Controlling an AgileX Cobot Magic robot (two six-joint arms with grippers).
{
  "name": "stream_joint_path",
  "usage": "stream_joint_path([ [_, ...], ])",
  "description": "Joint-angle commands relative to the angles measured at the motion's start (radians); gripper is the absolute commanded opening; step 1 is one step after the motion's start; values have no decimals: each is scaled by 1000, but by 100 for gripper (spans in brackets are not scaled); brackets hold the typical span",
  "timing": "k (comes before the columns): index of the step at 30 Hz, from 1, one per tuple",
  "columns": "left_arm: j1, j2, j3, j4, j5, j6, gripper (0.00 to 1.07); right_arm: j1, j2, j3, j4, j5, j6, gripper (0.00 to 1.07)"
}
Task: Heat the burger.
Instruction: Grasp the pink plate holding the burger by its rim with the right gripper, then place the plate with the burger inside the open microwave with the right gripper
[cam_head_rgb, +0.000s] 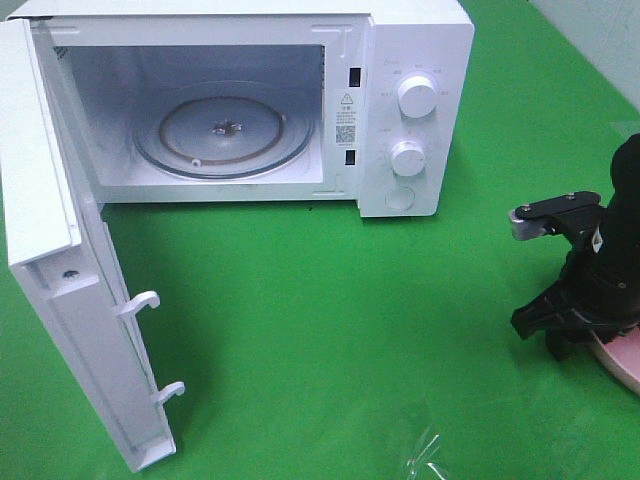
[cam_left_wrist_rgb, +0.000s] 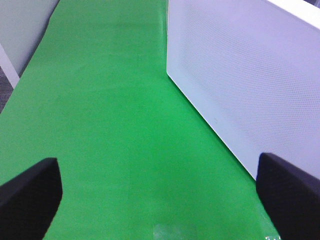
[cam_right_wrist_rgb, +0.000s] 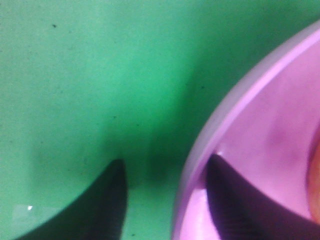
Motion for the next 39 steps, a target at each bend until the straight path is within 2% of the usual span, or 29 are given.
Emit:
stream_joint_path([
  [1,-7,-22,3,-1,-14,-5,98,-6,6,-1,-17,-8,11,27],
  [3,-7,-22,3,-1,-14,-5,98,-6,6,-1,-19,-12,11,6],
  [4,-7,-22,3,-1,-14,-5,98,-6,6,-1,-19,-12,11,6],
  [5,-7,-22,3,-1,-14,-5,98,-6,6,-1,-19,-17,11,0],
  [19,-7,-22,3,-1,-14,-5,98,-2,-1,-2,-43,-13,50,0],
  [31,-7,-22,3,-1,-14,-5,98,-1,-29,-2,-214,54,282,0],
  [37,-7,-22,3,-1,-14,-5,98,35,-32,-2,-296,105,362,0],
  [39,-7,-22,3,-1,-14,-5,98,76,-32,-2,-350,139,414,0],
])
